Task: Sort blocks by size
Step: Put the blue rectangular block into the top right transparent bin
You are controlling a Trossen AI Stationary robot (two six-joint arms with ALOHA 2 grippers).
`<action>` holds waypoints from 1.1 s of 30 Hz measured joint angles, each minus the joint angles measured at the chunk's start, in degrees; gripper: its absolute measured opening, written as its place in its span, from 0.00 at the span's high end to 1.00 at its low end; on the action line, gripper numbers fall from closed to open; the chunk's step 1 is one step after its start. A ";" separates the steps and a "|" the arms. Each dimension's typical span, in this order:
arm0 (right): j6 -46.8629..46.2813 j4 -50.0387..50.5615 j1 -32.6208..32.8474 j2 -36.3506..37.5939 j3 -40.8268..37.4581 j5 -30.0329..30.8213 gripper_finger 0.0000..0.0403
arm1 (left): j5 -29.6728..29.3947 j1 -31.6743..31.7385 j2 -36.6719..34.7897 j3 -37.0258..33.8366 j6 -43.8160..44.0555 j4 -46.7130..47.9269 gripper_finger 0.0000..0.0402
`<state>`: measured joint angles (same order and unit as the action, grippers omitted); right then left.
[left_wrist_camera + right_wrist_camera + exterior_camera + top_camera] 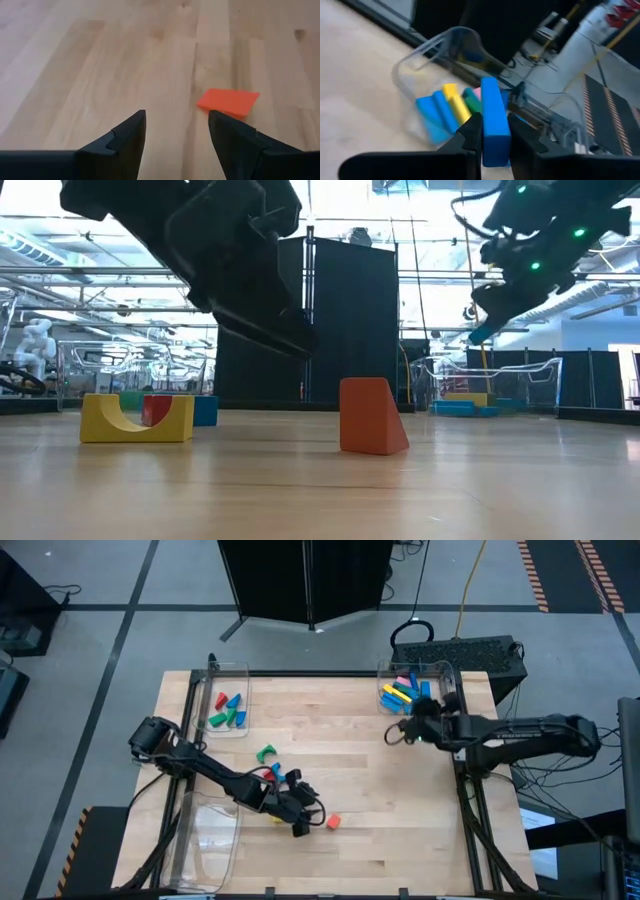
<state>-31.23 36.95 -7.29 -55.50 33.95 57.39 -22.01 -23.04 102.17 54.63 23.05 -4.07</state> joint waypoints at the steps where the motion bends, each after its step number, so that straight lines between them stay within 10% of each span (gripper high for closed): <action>1: 1.25 -1.24 -1.82 -0.22 0.00 -0.24 0.87 | 0.40 0.08 0.00 0.00 -0.22 -0.40 0.46; 18: 21.80 -21.43 -30.85 -6.30 0.00 -21.00 0.86 | 0.89 0.21 0.18 0.00 -4.50 -1.10 0.46; 33: 23.61 -27.31 -38.90 -19.98 0.00 -24.79 0.78 | 0.51 2.29 2.12 0.00 -5.95 -1.61 0.46</action>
<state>-7.62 9.64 -46.19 -75.49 33.95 32.59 -21.50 -20.75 104.29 54.63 17.10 -5.67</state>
